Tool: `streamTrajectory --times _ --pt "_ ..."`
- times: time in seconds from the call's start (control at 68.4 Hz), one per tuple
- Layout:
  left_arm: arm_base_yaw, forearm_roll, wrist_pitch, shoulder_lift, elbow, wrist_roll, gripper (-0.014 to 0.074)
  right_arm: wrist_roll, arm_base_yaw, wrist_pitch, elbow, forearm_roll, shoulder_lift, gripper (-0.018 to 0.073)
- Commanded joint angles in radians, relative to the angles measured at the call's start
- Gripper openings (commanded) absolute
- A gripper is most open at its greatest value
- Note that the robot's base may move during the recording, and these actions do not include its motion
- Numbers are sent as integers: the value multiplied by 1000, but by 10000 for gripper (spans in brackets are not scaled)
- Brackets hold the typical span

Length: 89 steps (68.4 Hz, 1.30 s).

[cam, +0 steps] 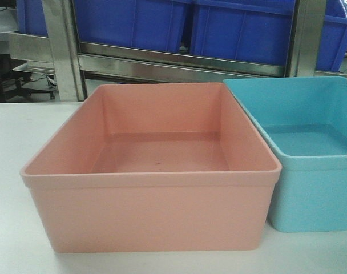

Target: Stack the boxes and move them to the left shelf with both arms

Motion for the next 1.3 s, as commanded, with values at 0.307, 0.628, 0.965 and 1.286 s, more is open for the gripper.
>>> streamTrajectory --times 0.307,0.628,0.965,1.286 --pt "3 2 -86 3 -28 5 -12 -14 -27 27 -68 11 -47 55" --pt "3 2 -86 3 -28 5 -12 -19 -142 202 -198 98 -90 55" --pt "3 2 -84 3 -28 5 -12 -17 -147 335 -264 234 -152 55" --pt "3 2 -84 3 -28 5 -12 143 -99 400 -264 277 -250 55"
